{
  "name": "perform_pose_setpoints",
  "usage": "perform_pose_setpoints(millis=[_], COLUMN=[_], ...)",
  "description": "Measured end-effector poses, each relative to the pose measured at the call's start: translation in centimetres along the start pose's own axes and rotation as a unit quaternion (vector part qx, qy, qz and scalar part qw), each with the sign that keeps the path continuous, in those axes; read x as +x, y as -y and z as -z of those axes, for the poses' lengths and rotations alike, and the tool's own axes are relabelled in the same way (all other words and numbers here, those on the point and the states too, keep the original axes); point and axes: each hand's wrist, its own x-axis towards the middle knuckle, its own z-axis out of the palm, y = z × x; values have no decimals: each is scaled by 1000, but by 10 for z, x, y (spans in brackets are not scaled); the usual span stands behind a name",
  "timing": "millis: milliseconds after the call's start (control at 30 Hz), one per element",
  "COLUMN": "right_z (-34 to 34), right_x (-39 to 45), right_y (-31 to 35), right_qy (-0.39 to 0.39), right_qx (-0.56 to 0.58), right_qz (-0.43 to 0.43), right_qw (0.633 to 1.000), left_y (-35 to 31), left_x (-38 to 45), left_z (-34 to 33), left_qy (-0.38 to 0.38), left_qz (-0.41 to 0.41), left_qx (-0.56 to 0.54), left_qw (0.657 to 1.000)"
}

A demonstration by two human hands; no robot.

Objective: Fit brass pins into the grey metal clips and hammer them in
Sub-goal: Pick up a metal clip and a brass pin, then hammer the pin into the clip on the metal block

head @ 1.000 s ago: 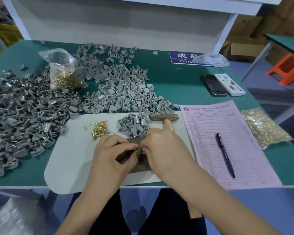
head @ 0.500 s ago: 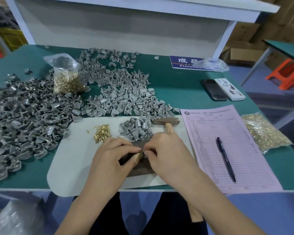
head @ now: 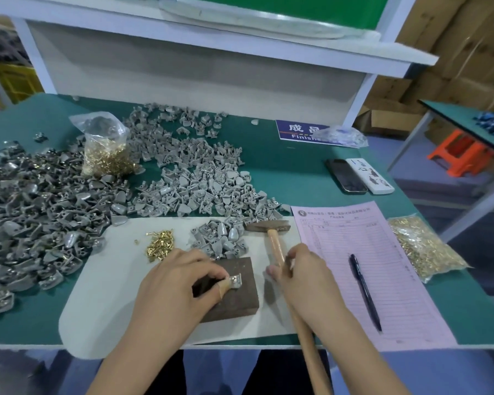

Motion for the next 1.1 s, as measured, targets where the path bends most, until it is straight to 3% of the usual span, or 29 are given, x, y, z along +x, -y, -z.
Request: perform_pose_setpoints(millis=[133, 267, 367, 533, 667, 933, 1100], right_z=[9, 22, 43, 55, 53, 61, 50], right_x=[13, -2, -28, -65, -79, -86, -84], right_y=[-1, -8, -12, -10, -3, 9, 10], right_qy=[4, -33, 22, 80, 25, -55, 26], right_qx=[3, 149, 249, 91, 17, 15, 14], right_qz=[18, 102, 186, 195, 186, 190, 164], right_qw=[1000, 983, 950, 973, 982, 980, 986], left_y=[-2, -2, 0, -1, -2, 0, -1], left_x=[1, -1, 0, 0, 2, 2, 1], left_z=[0, -1, -2, 1, 4, 4, 4], left_qy=[-10, -20, -27, -21, -10, -12, -15], left_qz=[5, 3, -3, -8, -14, -18, -19], left_qx=[0, 0, 5, 12, 18, 14, 18], left_qw=[1000, 1000, 1000, 1000, 1000, 1000, 1000])
